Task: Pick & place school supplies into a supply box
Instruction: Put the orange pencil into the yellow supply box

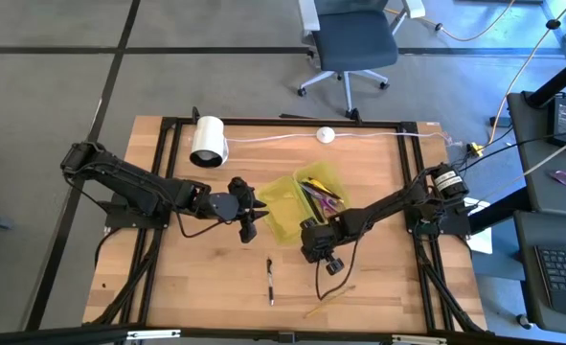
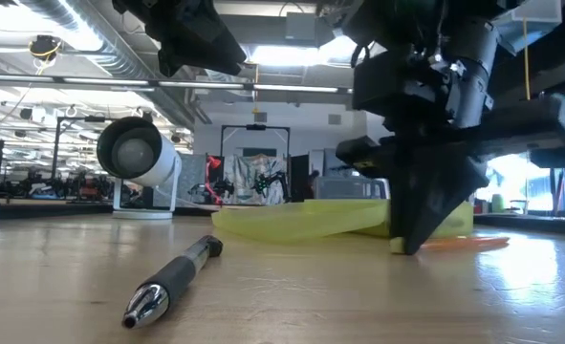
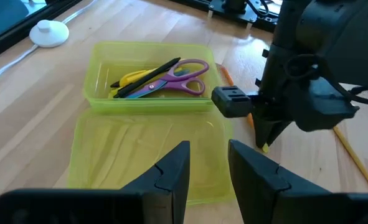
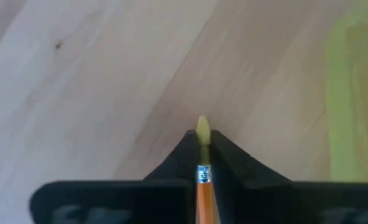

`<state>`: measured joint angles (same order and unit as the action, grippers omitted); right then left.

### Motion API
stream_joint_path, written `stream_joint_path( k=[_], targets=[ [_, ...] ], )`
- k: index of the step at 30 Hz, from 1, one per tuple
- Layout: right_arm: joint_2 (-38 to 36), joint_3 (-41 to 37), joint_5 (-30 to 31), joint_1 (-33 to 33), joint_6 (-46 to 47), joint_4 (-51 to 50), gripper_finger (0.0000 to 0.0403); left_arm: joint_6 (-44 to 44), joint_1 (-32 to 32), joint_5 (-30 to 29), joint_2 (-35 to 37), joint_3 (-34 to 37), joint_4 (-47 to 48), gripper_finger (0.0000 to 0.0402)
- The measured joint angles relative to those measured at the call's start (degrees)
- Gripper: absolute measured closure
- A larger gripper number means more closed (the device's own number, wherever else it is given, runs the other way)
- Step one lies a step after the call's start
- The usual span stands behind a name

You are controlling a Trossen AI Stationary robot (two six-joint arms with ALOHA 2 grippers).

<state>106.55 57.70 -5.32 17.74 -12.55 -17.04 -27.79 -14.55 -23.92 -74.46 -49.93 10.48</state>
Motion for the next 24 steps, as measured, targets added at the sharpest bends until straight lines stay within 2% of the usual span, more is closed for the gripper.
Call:
stream_joint_path(
  k=[6,14,21,24],
  targets=[
    [-7.15,-0.29,-4.93,-1.87,6.64,-4.09,0.0371,0.0,0.02,0.0,0.02,0.0,0.0,0.0299],
    [-18.34,-0.2,-5.96,-7.41,15.27,-6.05,0.0375,0.02,0.02,0.0,0.0,0.0,0.03,0.0299],
    [-26.0,-0.18,-0.9,-17.28,21.62,-5.0,0.0371,0.02,0.02,0.0,0.0,0.0,0.02,0.0299],
    [-27.23,-0.18,-0.35,-22.1,24.66,-0.5,0.0374,0.02,0.01,0.0,0.0,0.0,0.02,0.0299]
  ],
)
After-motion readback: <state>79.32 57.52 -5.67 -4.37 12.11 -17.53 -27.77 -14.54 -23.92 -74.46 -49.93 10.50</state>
